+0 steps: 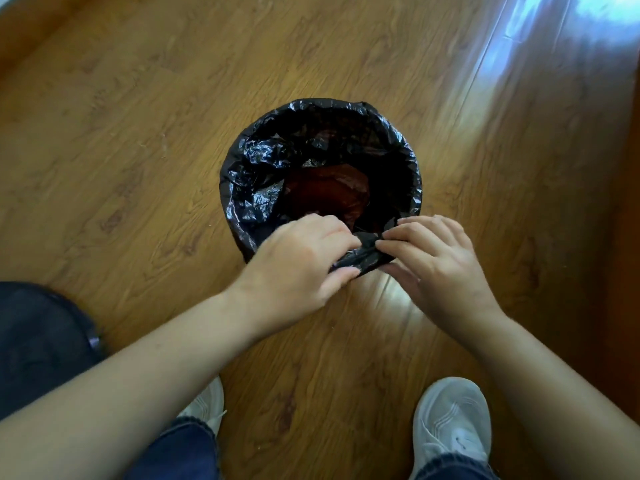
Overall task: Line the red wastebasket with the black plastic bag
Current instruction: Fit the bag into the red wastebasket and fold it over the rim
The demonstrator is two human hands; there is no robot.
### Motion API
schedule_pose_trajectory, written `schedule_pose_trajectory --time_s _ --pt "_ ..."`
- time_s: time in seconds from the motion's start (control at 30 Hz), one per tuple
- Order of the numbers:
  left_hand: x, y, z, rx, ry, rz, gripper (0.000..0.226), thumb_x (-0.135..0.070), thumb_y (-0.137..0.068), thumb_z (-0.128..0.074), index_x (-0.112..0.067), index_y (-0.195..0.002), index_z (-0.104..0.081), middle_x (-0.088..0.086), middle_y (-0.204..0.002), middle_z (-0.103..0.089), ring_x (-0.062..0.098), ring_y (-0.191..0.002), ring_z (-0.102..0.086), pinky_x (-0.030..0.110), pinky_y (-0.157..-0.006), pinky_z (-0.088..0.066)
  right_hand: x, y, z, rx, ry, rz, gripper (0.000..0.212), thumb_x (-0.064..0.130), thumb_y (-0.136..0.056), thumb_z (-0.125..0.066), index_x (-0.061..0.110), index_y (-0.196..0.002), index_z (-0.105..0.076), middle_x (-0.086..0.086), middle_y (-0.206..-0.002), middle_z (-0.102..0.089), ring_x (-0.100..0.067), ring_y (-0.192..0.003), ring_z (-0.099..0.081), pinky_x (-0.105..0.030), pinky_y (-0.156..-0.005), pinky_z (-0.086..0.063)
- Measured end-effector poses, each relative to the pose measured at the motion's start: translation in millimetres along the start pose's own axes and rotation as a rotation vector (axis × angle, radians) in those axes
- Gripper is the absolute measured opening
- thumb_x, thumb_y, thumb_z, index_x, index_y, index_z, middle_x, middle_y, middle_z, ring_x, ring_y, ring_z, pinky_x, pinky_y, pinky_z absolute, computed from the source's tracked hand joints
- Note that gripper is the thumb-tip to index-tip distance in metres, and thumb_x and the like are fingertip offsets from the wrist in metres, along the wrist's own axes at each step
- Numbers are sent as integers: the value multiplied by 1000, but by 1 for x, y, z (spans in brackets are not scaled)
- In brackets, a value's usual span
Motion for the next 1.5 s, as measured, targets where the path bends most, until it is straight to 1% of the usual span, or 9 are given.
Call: schedule_pose_trajectory --time_s 0.1,0.23,0.33,0.43,0.6,0.93,1.2,1.4,1.5 --pt "-4 0 -16 4 29 35 28 -18 -81 -65 -6 -106 -64 9 -100 -66 27 -92 -59 45 -80 -48 17 -1 -4 -27 -54 1 23 26 -82 -57 8 -90 -70 -8 -89 -70 -27 -88 -65 -36 -84 -38" --pt "2 11 -21 -32 44 34 22 -10 -77 -70 -3 -97 -68 10 -89 -68 26 -80 -62 43 -69 -53 12 6 -2 4 -134 -12 30 28 -82 -56 6 -99 -68 -9 -97 -69 -26 -96 -63 -37 -87 -43" --pt "6 16 -22 -59 80 18 17 -11 -77 -68 -3 -91 -71 9 -83 -68 25 -72 -61 41 -63 -52 -2 10 1 33 -201 -45 28 14 -78 -67 4 -105 -65 -11 -103 -68 -27 -107 -58 -38 -93 -40" --pt "10 19 -20 -94 91 4 12 -11 -79 -66 -3 -85 -72 8 -80 -67 24 -69 -60 43 -60 -48 -7 7 0 39 -222 -45 26 3 -73 -72 5 -99 -67 -10 -97 -69 -28 -100 -61 -42 -88 -44" --pt "24 25 -11 -169 94 -27 10 -12 -80 -67 -5 -75 -72 6 -76 -68 22 -70 -61 44 -62 -45 -2 0 -2 -13 -208 -23 20 11 -71 -66 2 -89 -69 -11 -85 -69 -28 -84 -65 -39 -76 -45" --pt "42 38 -1 -214 -28 -69 8 -6 -80 -65 -3 -74 -70 8 -82 -68 23 -80 -63 37 -74 -44 -6 1 -4 -10 -187 4 20 12 -73 -66 0 -88 -69 -13 -84 -68 -29 -83 -65 -38 -77 -47" --pt "56 59 -2 -198 -296 -100 11 -4 -78 -63 -3 -68 -68 10 -75 -66 29 -74 -64 38 -66 -36 -18 5 -3 -27 -160 -67 19 2 -74 -71 -1 -92 -68 -16 -89 -67 -31 -86 -64 -37 -80 -46" --pt "43 41 3 -272 -266 -109 20 -20 -84 -64 -6 -97 -68 11 -94 -68 23 -94 -55 39 -78 -39 -14 7 -4 9 -150 -17 20 0 -72 -72 0 -92 -68 -15 -87 -68 -30 -84 -64 -42 -76 -51" --pt "30 21 -4 -245 -260 -187 25 -16 -84 -64 -5 -105 -67 11 -104 -68 23 -102 -55 38 -83 -37 -11 5 -4 7 -149 16 18 0 -74 -71 1 -91 -68 -14 -86 -68 -30 -84 -64 -42 -76 -50"
Point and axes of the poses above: each hand's wrist, its own y-axis away from the middle knuckle, its own z-axis out of the back of the hand, x = y × z, the point moved 2 cm from there along -y, towards the middle knuckle
